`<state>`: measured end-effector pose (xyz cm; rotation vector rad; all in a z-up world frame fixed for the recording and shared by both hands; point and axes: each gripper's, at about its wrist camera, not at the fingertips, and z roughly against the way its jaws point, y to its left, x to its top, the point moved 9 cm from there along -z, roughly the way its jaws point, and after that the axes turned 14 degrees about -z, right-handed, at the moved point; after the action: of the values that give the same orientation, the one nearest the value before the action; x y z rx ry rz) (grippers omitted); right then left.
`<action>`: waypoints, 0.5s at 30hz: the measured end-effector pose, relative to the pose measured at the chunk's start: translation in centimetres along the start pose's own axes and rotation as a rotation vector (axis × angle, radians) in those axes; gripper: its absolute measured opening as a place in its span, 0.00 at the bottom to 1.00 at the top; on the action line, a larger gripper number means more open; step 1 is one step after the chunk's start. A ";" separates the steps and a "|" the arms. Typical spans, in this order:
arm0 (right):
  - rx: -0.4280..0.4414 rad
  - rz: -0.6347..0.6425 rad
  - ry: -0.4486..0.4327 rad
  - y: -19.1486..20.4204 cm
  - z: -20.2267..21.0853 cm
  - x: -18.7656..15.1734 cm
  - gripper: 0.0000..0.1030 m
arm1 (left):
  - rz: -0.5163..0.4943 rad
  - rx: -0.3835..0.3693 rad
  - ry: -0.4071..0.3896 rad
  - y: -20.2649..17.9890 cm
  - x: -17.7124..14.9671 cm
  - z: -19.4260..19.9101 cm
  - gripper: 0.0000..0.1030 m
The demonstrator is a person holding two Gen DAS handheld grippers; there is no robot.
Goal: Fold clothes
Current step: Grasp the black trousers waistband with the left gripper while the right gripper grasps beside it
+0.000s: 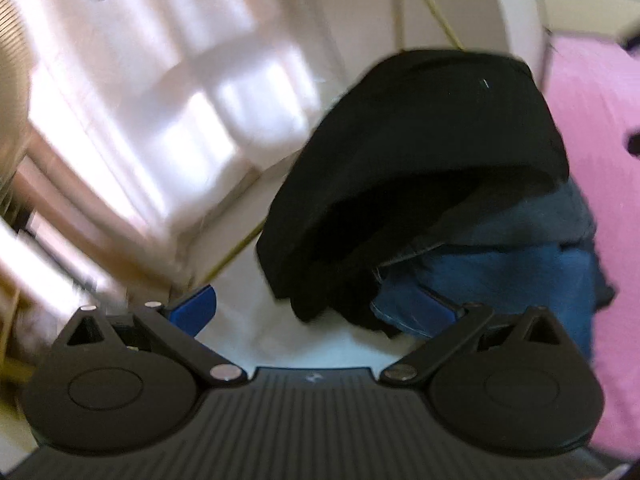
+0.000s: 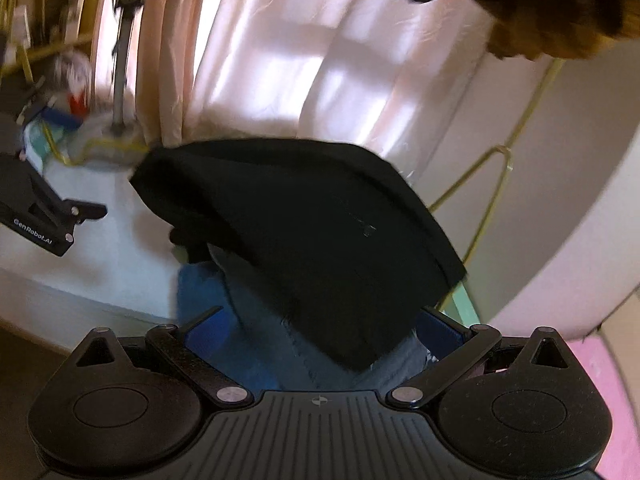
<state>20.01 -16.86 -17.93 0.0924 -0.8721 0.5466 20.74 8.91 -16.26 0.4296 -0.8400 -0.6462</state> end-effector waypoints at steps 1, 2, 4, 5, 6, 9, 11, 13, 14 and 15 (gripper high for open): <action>-0.002 0.019 0.007 0.4 -1.5 0.3 0.99 | -0.033 -0.005 -0.016 0.1 0.2 -1.4 0.99; -0.001 0.035 0.011 0.8 -2.9 0.6 0.99 | -0.066 -0.010 -0.032 0.2 0.5 -2.8 0.99; -0.004 0.074 0.025 1.5 -5.6 1.0 0.99 | -0.121 -0.025 -0.054 0.3 0.9 -5.5 0.95; -0.005 0.094 0.032 1.8 -6.9 1.2 0.99 | -0.141 -0.033 -0.055 0.3 0.9 -6.6 0.94; -0.008 0.112 0.038 2.0 -8.2 1.1 0.99 | -0.160 -0.042 -0.056 0.3 0.9 -7.6 0.91; -0.019 0.165 0.050 2.4 -11.6 1.1 0.99 | -0.213 -0.050 -0.058 0.3 1.1 -9.9 0.85; -0.029 0.201 0.043 2.5 -13.2 1.1 0.64 | -0.214 -0.032 -0.047 0.6 1.2 -10.7 0.78; -0.038 0.235 0.048 2.5 -14.6 1.0 0.64 | -0.224 -0.020 -0.046 0.9 1.3 -11.3 0.67; -0.042 0.250 0.049 2.6 -15.2 0.9 0.64 | -0.229 -0.016 -0.043 1.1 1.4 -11.5 0.65; -0.049 0.262 0.044 2.6 -15.5 0.9 0.64 | -0.236 -0.014 -0.042 1.2 1.5 -11.7 0.60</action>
<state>30.12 -9.69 -27.65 -0.0794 -0.8595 0.7687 31.22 9.92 -21.79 0.5089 -0.8310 -0.8814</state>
